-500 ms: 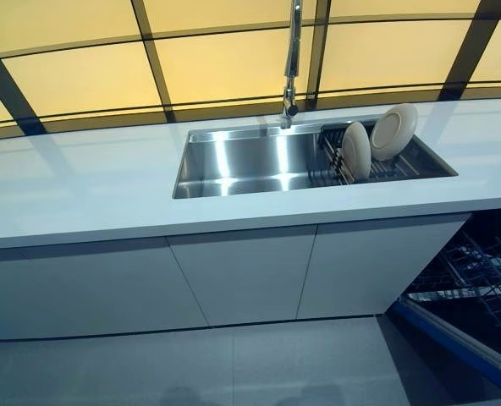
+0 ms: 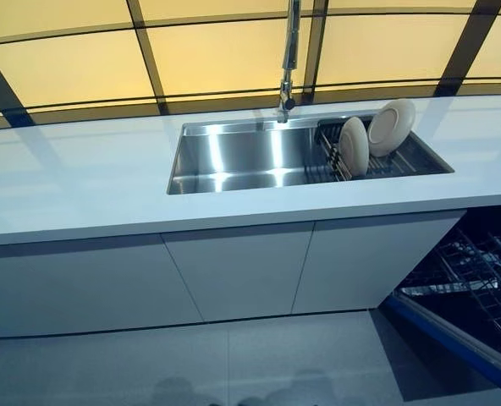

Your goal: Take plates into dishwasher

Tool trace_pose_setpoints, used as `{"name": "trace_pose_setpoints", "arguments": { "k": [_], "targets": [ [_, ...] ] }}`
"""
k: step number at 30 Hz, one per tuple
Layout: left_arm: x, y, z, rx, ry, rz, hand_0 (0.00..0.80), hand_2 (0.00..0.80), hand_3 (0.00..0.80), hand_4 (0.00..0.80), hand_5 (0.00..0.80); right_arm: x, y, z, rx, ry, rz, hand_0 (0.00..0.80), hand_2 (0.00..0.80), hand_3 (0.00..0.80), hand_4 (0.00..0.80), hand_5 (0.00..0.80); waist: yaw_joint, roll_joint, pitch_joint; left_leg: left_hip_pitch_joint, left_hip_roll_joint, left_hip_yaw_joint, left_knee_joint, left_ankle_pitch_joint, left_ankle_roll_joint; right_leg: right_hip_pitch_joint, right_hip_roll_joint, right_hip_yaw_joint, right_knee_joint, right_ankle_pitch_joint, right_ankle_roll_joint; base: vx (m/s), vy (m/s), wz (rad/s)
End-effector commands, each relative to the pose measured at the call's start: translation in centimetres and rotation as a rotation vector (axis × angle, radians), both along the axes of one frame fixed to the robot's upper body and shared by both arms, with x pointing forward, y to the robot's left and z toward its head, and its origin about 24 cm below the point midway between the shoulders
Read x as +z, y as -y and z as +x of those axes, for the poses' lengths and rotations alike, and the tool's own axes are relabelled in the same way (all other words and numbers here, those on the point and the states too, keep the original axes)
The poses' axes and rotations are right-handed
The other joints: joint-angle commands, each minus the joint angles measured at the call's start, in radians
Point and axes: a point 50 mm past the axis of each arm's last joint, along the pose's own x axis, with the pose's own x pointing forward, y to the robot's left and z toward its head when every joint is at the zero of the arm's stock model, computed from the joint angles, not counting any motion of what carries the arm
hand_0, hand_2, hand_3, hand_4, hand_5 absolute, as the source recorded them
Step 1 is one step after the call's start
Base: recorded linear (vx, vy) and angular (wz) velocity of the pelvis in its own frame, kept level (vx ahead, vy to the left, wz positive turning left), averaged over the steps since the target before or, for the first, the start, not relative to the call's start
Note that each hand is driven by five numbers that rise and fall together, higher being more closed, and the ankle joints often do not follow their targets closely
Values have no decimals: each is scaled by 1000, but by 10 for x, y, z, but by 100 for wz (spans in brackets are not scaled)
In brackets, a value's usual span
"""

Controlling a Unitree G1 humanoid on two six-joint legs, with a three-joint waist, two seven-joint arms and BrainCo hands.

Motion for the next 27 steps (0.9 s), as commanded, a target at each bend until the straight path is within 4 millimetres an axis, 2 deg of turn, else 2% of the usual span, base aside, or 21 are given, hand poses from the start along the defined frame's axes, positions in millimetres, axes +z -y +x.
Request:
{"name": "trace_pose_setpoints", "arguments": {
  "k": [1,7,12,21,27],
  "targets": [
    [-1,-4,1,-16,-39,26,0,0,0,0,0,3,1,16,48,5,-16,0,0,0,0,0,-8,-16,6,1,-103,26,23,-104,111,-37,41,51,55,-45,27,78,-34,-4],
    [-2,-8,-11,-3,-83,64,0,0,0,0,0,0,-2,6,31,-22,-15,0,0,0,0,0,-11,-24,-8,2,-103,26,6,-90,101,-30,46,53,26,-31,28,51,-31,-1],
    [-1,-15,-12,39,-97,107,0,0,0,0,0,1,1,6,5,-10,-14,0,0,0,0,0,-19,-19,-10,-11,-104,40,14,-96,105,-42,47,64,25,-32,26,-9,-1,-6],
    [2,-21,-3,107,-36,130,0,0,0,0,0,1,3,3,3,-1,-19,0,0,0,0,0,-41,-14,-6,0,-97,55,30,-115,103,-36,47,82,37,-45,30,12,1,-7],
    [3,-13,11,76,12,77,0,0,0,0,0,3,3,9,7,20,-14,0,0,0,0,0,-52,-16,2,-2,-87,70,59,-131,105,-40,48,91,59,-56,26,9,-32,-10]
  ]
}}
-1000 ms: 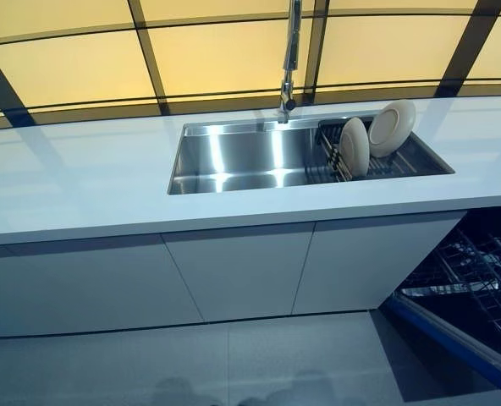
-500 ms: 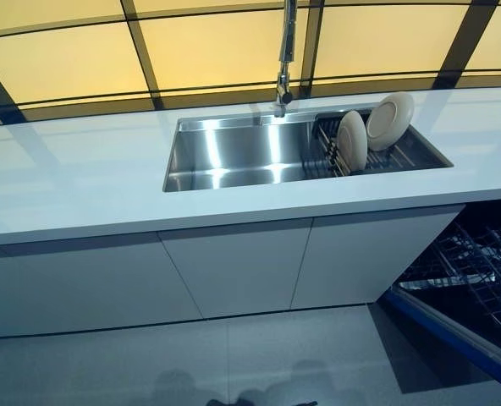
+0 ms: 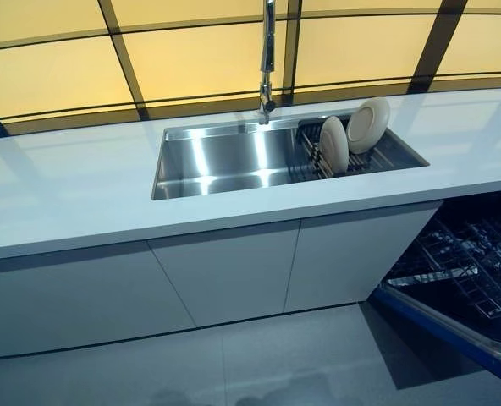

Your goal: Take plates into dishwasher

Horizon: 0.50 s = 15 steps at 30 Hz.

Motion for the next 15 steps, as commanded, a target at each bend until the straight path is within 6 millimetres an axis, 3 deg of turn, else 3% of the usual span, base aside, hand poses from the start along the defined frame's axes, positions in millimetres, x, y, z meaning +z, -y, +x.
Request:
{"name": "trace_pose_setpoints", "arguments": {
  "k": [1,7,15],
  "targets": [
    [2,-1,14,36,37,-21,0,0,0,0,0,4,3,17,15,40,-21,0,0,0,0,0,-26,-16,19,-10,-89,18,60,-127,101,-21,45,35,61,-72,25,10,-39,-7],
    [0,9,15,-22,39,-44,0,0,0,0,0,5,3,19,11,38,-18,0,0,0,0,0,-31,-19,23,-2,-83,26,76,-139,99,-6,46,37,59,-77,19,40,-28,-5],
    [0,6,13,-19,31,-21,0,0,0,0,0,4,2,18,4,34,-25,0,0,0,0,0,-32,-18,30,-7,-82,25,90,-145,96,-10,43,31,70,-88,12,34,-15,-2]
  ]
}}
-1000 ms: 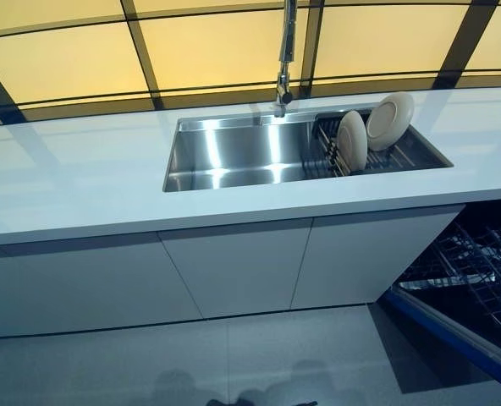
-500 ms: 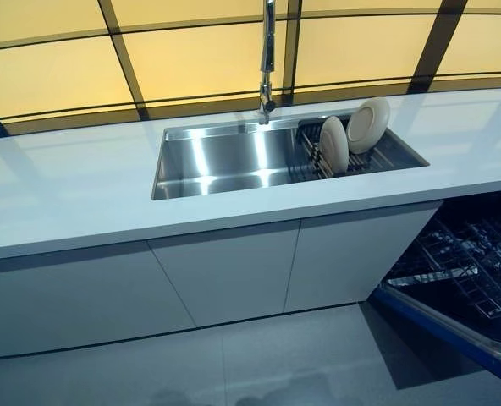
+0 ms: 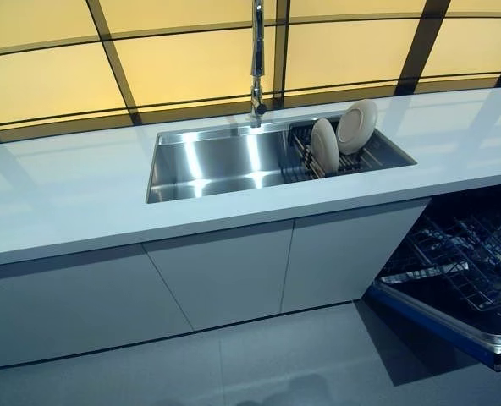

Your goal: Take plates into dishwasher

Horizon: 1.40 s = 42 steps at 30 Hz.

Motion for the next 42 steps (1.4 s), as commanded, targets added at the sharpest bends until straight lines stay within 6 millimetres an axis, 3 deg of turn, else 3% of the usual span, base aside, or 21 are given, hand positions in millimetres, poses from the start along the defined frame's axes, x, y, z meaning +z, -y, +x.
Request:
{"name": "trace_pose_setpoints", "arguments": {
  "k": [1,6,10,14,15,16,17,19,20,21,22,24,25,29,35,42],
  "targets": [
    [0,1,8,-11,-4,16,0,0,0,0,0,5,2,20,5,41,-25,0,0,0,0,0,-31,-20,29,-18,-82,6,93,-146,95,-13,44,16,73,-93,9,18,-53,-1],
    [0,-1,6,0,-19,29,0,0,0,0,0,5,2,22,-5,52,-23,0,0,0,0,0,-33,-24,34,-31,-76,0,135,-164,96,-22,47,24,92,-105,-3,17,-74,-6],
    [-1,-4,0,61,-45,55,0,0,0,0,0,7,4,25,29,58,-44,0,0,0,0,0,-37,-39,37,-42,-58,-14,213,-192,87,-22,54,36,118,-128,-31,65,-173,-8],
    [0,-11,-7,154,-57,88,0,0,0,0,0,8,8,24,45,34,-45,0,0,0,0,0,-20,-58,58,-165,-20,-70,598,-104,58,-33,73,46,174,-161,-95,82,-212,-29],
    [0,-12,-7,170,-54,88,0,0,0,0,0,8,8,24,61,19,-41,0,0,0,0,0,-14,-56,67,-230,-33,-93,675,-86,66,-45,78,52,182,-152,-103,-22,-105,-47],
    [0,-11,-7,188,-53,82,0,0,0,0,0,8,10,24,73,6,-44,0,0,0,0,0,-6,-49,86,-322,-70,-128,732,-74,62,-48,87,70,193,-145,-101,-70,-52,-50],
    [-1,-9,-9,202,-54,72,0,0,0,0,0,8,11,23,66,0,-44,0,0,0,0,0,0,-40,104,-397,-96,-143,738,-64,55,-49,97,84,204,-141,-96,-19,-35,-35],
    [-2,-8,-13,195,-68,66,0,0,0,0,0,8,11,25,63,9,-39,0,0,0,0,0,1,-40,127,-398,-99,-117,585,-36,53,-41,94,93,210,-145,-89,57,-7,-27],
    [-3,-8,-16,190,-75,66,0,0,0,0,0,8,11,26,63,14,-37,0,0,0,0,0,2,-36,135,-395,-111,-126,496,8,39,-35,96,93,217,-147,-87,150,48,-39],
    [-4,-9,-24,185,-94,74,0,0,0,0,0,8,9,28,54,28,-29,0,0,0,0,0,7,-23,143,-408,-146,-178,340,101,7,-27,108,99,232,-150,-81,198,75,-31],
    [-5,-8,-29,187,-104,76,0,0,0,0,0,8,9,28,49,32,-25,0,0,0,0,0,12,-16,143,-414,-162,-211,289,135,-2,-15,117,112,234,-157,-82,264,92,-32],
    [-5,-7,-31,181,-117,75,0,0,0,0,0,10,11,30,42,45,-43,0,0,0,0,0,14,-14,127,-394,-165,-205,260,86,16,-5,119,134,227,-170,-79,271,106,-24],
    [-4,-8,-30,175,-121,75,0,0,0,0,0,10,13,30,41,46,-54,0,0,0,0,0,13,-14,120,-384,-160,-179,262,60,25,0,111,132,229,-177,-75,300,128,-44],
    [0,-18,-17,163,-79,90,0,0,0,0,0,9,11,26,79,51,-34,0,0,0,0,0,14,-26,100,-323,-159,-164,265,-54,73,40,85,104,255,-231,-67,264,53,-48],
    [3,-19,-2,137,-39,93,0,0,0,0,0,10,7,32,89,83,-17,0,0,0,0,0,29,-38,77,-309,-161,-182,234,-58,74,51,67,65,198,-216,-65,169,-23,-8],
    [2,-20,-9,122,-56,91,0,0,0,0,0,11,8,38,75,96,-15,0,0,0,0,0,47,-36,56,-295,-162,-167,269,-108,103,51,18,15,209,-215,-41,176,78,9]
  ]
}}
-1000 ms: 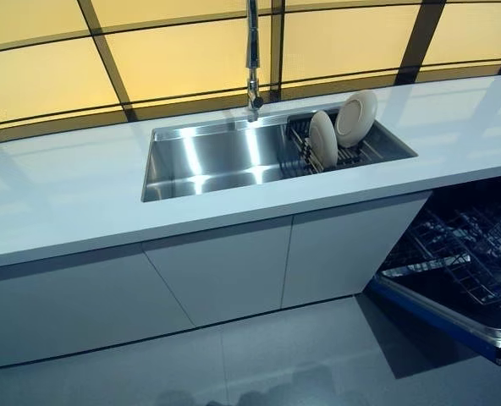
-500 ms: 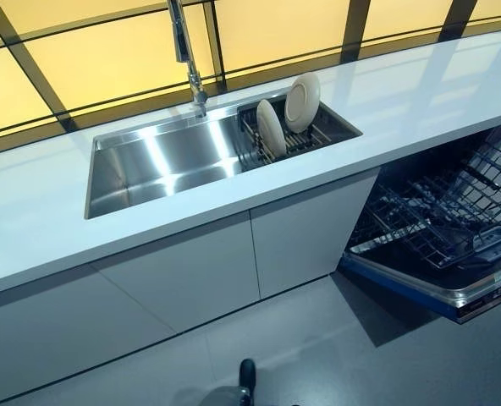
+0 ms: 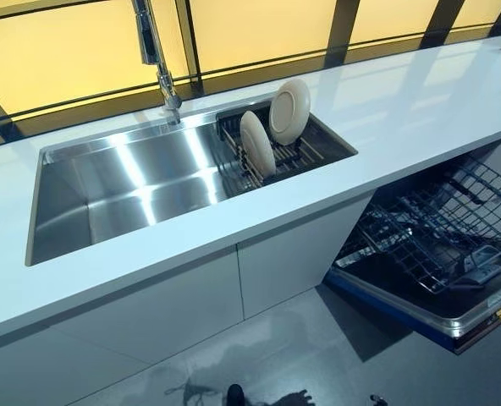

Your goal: Take plates into dishwasher

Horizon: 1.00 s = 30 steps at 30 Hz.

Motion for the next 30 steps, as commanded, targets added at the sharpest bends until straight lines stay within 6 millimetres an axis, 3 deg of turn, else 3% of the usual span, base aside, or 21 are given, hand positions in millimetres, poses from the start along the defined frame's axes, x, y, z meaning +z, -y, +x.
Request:
{"name": "trace_pose_setpoints", "arguments": {
  "k": [1,3,5,7,9,10,12,13,15,17,19,20,22,24,27,30],
  "targets": [
    [-5,8,-14,4,-28,-21,0,0,0,0,0,8,23,1,9,13,-63,0,0,0,0,0,25,24,-30,-80,-13,17,148,-181,28,6,16,-74,52,27,4,253,169,-3],
    [-4,6,-11,1,-16,-20,0,0,0,0,0,6,22,-2,-2,-6,-50,0,0,0,0,0,30,21,-41,-63,-22,12,151,-197,47,11,-1,-90,112,22,14,301,179,-1],
    [-3,4,-8,-7,-5,-19,0,0,0,0,0,5,19,-2,-3,-11,-42,0,0,0,0,0,33,12,-53,-22,-45,0,110,-195,72,-13,-37,-111,268,86,50,286,170,-5],
    [-1,0,-2,-47,-4,-14,0,0,0,0,0,4,17,-4,-22,3,-39,0,0,0,0,0,22,0,-57,22,-76,-8,60,-197,98,-109,-65,-85,531,177,83,203,151,-8],
    [0,-1,2,-95,-14,3,0,0,0,0,0,5,18,-2,-58,19,-29,0,0,0,0,0,15,8,-52,44,-72,0,56,-190,97,-218,-105,-90,594,221,78,139,121,8],
    [0,-1,1,-85,-15,8,0,0,0,0,0,6,18,1,-60,26,-24,0,0,0,0,0,20,25,-44,67,-47,11,52,-191,89,-237,-118,-100,541,197,70,115,53,33],
    [0,-1,3,-73,-12,7,0,0,0,0,0,8,20,7,-47,44,-27,0,0,0,0,0,32,63,-32,78,8,31,57,-184,66,-246,-108,-122,309,147,43,91,-42,7],
    [1,-3,3,-69,-10,11,0,0,0,0,0,10,22,10,-41,56,-31,0,0,0,0,0,39,74,-28,80,24,42,62,-193,63,-251,-113,-118,197,198,53,61,-98,-11],
    [3,-10,3,-63,-14,30,0,0,0,0,0,12,23,17,-35,78,-28,0,0,0,0,0,45,76,-25,66,36,55,77,-212,74,-293,-117,-62,-3,327,91,35,-157,-18],
    [4,-16,1,-36,-16,44,0,0,0,0,0,14,23,21,-38,90,-19,0,0,0,0,0,46,72,-26,56,39,43,104,-230,81,-315,-109,21,-133,361,99,105,-236,-22],
    [5,-18,0,-12,-15,46,0,0,0,0,0,15,23,25,-22,95,-18,0,0,0,0,0,39,66,-23,54,44,21,144,-258,85,-325,-97,62,-76,339,89,196,-285,4],
    [4,-18,-6,-13,-30,46,0,0,0,0,0,15,21,25,20,91,-44,0,0,0,0,0,36,45,-29,48,49,14,202,-296,86,-289,-95,44,-45,327,94,281,-358,46],
    [3,-17,-10,-9,-38,53,0,0,0,0,0,14,19,24,49,70,-55,0,0,0,0,0,35,33,-32,49,60,7,232,-313,78,-268,-91,34,-25,312,95,263,-325,73],
    [2,-14,-8,-29,-42,25,0,0,0,0,0,13,18,23,39,67,-12,0,0,0,0,0,39,17,-34,87,83,9,203,-305,61,-238,-89,11,-21,291,93,246,-251,68],
    [0,-6,-3,-118,-43,6,0,0,0,0,0,14,13,29,68,87,61,0,0,0,0,0,44,11,-41,109,83,-14,133,-267,46,-209,-83,-6,-51,281,97,137,-132,32],
    [3,-5,9,-199,-25,51,0,0,0,0,0,24,-3,56,224,127,195,0,0,0,0,0,59,0,-44,116,91,-24,67,-234,28,-206,-92,-38,-68,280,117,64,-99,16]
  ]
}}
